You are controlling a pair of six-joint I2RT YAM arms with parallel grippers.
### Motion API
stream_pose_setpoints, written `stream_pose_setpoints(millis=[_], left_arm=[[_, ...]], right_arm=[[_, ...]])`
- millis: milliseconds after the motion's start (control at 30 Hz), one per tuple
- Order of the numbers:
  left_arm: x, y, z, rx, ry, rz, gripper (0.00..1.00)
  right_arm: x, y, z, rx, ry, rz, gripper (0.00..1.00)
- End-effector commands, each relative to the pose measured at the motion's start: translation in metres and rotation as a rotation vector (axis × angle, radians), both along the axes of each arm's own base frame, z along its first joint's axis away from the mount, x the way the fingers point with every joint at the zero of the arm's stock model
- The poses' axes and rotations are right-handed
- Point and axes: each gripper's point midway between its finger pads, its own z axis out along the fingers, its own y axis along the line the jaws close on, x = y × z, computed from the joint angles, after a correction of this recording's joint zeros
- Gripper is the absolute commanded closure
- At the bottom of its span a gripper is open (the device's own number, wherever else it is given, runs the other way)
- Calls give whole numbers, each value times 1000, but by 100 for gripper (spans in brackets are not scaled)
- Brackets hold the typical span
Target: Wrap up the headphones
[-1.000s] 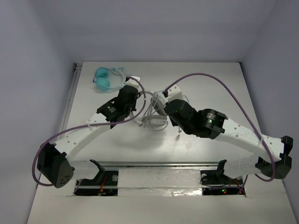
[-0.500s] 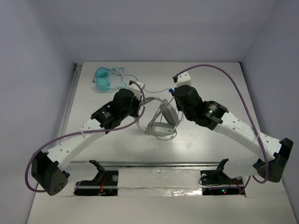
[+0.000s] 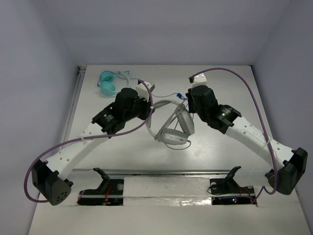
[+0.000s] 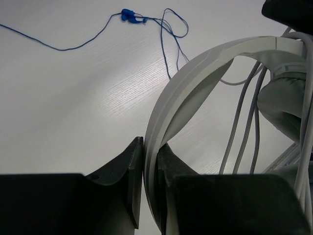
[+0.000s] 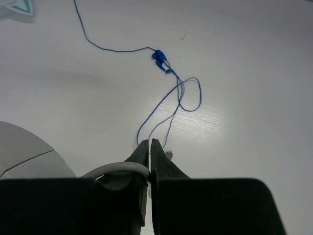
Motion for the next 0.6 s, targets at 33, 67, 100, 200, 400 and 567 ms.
stream_pose_setpoints(millis=[33, 67, 100, 200, 400, 567], left_arm=[[-13, -10, 60, -152, -69, -74, 100], [-13, -11, 67, -164, -79, -79, 100], [-15, -13, 73, -178, -87, -94, 100], [-19, -17, 92, -224, -100, -131, 100], [-20, -15, 131, -293, -146, -148, 100], [-17, -11, 157, -360, -155, -163, 100]], right_arm=[[8, -2, 29, 204, -94, -12, 92], [10, 1, 34, 244, -113, 0, 87], [8, 5, 36, 294, -113, 35, 87], [7, 19, 27, 388, -106, 113, 82], [2, 41, 19, 525, -135, 231, 75], [-7, 51, 23, 606, -183, 307, 69]])
